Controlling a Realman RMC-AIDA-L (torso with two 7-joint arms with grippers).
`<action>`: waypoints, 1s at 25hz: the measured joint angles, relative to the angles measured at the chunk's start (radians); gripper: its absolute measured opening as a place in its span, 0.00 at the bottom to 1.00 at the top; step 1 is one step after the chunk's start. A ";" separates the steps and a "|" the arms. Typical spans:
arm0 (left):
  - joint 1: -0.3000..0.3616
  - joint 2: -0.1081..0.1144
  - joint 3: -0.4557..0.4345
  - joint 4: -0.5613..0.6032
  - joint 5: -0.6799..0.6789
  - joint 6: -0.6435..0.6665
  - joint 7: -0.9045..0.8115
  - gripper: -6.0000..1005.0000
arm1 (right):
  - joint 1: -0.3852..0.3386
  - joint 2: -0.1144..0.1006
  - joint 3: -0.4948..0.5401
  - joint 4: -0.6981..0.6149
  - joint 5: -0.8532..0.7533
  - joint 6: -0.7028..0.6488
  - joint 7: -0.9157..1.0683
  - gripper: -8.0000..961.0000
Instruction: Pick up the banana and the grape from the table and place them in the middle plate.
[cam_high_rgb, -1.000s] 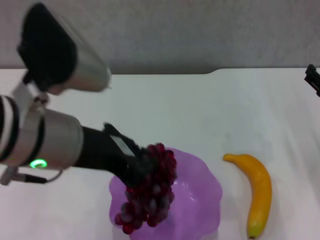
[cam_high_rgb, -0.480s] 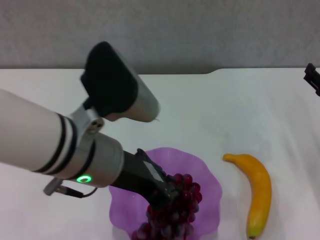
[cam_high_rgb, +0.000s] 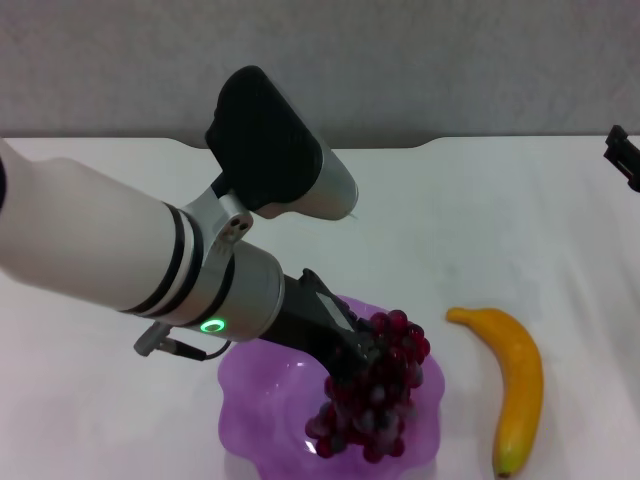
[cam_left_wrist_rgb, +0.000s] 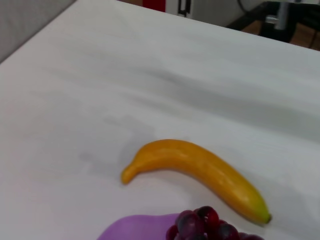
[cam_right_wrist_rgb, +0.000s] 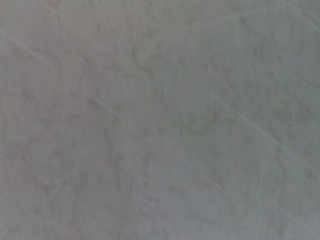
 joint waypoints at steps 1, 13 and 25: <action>-0.005 0.000 0.000 0.011 0.007 0.009 0.000 0.16 | 0.000 0.000 0.000 0.000 0.000 0.000 0.000 0.90; -0.030 -0.001 0.090 0.304 0.025 0.257 0.070 0.16 | 0.002 0.000 0.000 0.003 0.000 0.000 0.003 0.90; -0.039 -0.002 0.212 0.453 0.025 0.419 0.107 0.16 | 0.008 0.000 0.000 0.005 0.000 0.000 0.002 0.90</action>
